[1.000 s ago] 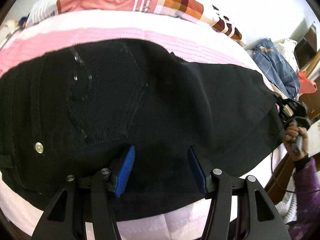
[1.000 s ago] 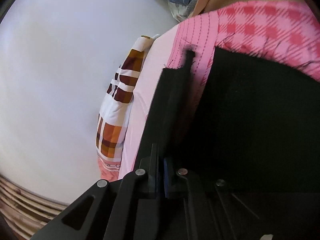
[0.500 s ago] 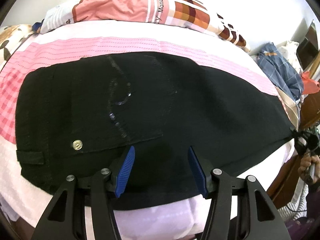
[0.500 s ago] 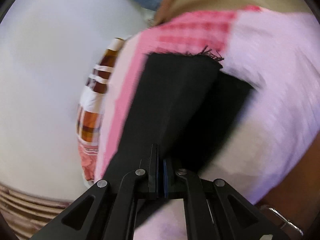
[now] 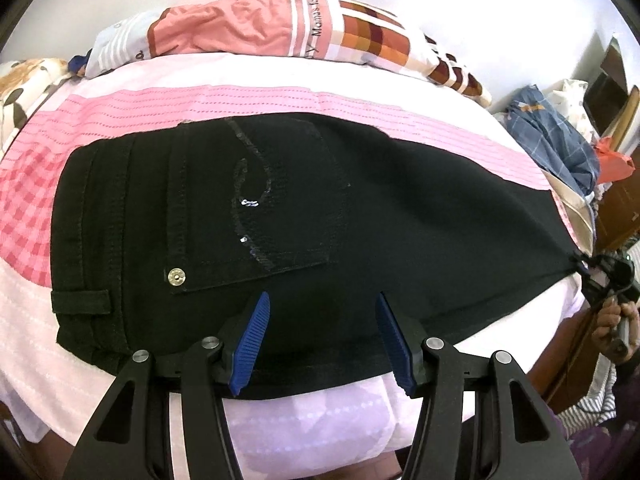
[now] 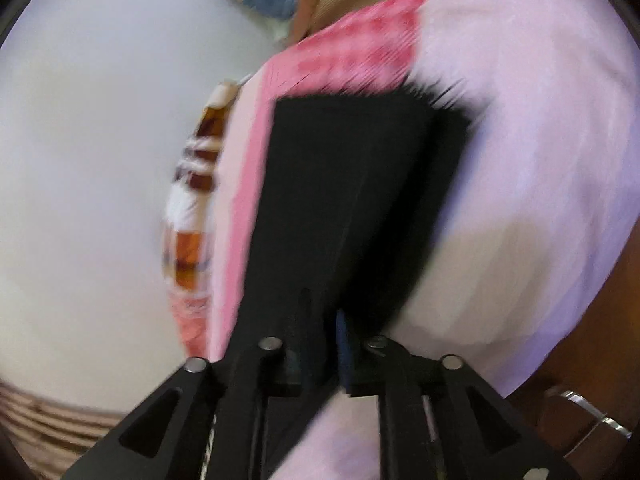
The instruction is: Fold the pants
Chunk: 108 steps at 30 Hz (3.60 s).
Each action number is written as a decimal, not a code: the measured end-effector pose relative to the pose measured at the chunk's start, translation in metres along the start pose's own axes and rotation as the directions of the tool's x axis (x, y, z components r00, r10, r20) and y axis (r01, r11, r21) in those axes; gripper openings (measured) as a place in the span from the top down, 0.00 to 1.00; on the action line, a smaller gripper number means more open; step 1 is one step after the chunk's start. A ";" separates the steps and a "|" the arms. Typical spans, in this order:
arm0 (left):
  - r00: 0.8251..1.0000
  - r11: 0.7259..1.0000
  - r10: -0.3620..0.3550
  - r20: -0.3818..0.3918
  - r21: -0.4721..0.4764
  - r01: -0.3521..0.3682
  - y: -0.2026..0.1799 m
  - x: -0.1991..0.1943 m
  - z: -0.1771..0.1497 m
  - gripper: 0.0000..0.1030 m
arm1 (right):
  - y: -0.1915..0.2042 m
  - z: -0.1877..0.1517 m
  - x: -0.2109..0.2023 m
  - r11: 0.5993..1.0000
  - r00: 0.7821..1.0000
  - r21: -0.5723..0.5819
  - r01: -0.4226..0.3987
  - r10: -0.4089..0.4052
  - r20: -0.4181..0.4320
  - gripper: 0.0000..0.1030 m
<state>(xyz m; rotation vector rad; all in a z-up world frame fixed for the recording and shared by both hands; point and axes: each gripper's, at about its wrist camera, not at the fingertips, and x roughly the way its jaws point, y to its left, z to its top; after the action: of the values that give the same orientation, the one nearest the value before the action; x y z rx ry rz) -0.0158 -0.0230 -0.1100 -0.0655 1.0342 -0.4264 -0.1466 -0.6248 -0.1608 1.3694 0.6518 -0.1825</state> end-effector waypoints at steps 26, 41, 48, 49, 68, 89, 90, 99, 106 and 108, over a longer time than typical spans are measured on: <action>0.987 0.966 -0.150 0.060 -0.204 0.159 0.032 -0.008 -0.016 0.45 | 0.071 -0.164 0.130 0.994 0.919 -0.105 -0.014 -0.028 -0.394 0.72; 0.993 0.979 -0.081 0.081 -0.180 0.095 0.049 -0.025 -0.019 0.45 | 0.062 -0.179 0.126 0.989 0.901 -0.149 0.024 -0.086 -0.426 0.95; 0.995 0.971 -0.069 0.070 -0.222 0.083 0.065 -0.028 -0.023 0.45 | 0.074 -0.189 0.129 0.996 0.872 -0.087 -0.027 -0.019 -0.490 0.69; 0.996 0.974 -0.060 0.069 -0.214 0.074 0.065 -0.029 -0.022 0.45 | 0.080 -0.194 0.131 0.994 0.863 -0.095 -0.045 -0.009 -0.505 0.66; 0.988 0.915 -0.007 0.152 -0.397 0.068 0.146 -0.069 -0.026 0.43 | 0.119 -0.288 0.227 0.979 0.676 -0.194 -0.063 -0.101 -0.730 0.92; 0.983 0.954 0.075 0.169 -0.300 -0.021 0.115 -0.080 -0.008 0.40 | 0.221 -0.267 0.193 0.752 0.699 -0.532 -0.391 -0.133 -0.702 0.84; 0.984 0.961 0.063 0.168 -0.276 -0.014 0.107 -0.077 -0.004 0.37 | 0.237 -0.253 0.193 0.691 0.738 -0.601 -0.402 -0.144 -0.659 0.74; 0.995 0.987 0.047 0.083 -0.156 -0.034 0.050 -0.003 0.018 0.35 | 0.278 -0.177 0.283 0.386 0.771 -0.831 -0.401 -0.347 -0.534 0.51; 0.994 0.971 0.073 0.078 -0.232 -0.053 0.066 0.010 0.013 0.35 | 0.266 -0.181 0.341 0.374 0.651 -0.782 -0.499 -0.433 -0.623 0.55; 0.994 0.973 0.087 0.065 -0.220 -0.071 0.063 0.012 0.013 0.35 | 0.267 -0.191 0.351 0.364 0.617 -0.766 -0.530 -0.454 -0.643 0.56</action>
<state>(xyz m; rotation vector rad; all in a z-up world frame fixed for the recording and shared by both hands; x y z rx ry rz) 0.0201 0.0289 -0.1287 -0.2332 1.0030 -0.2354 0.2057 -0.2998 -0.1315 0.1583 1.2163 0.8783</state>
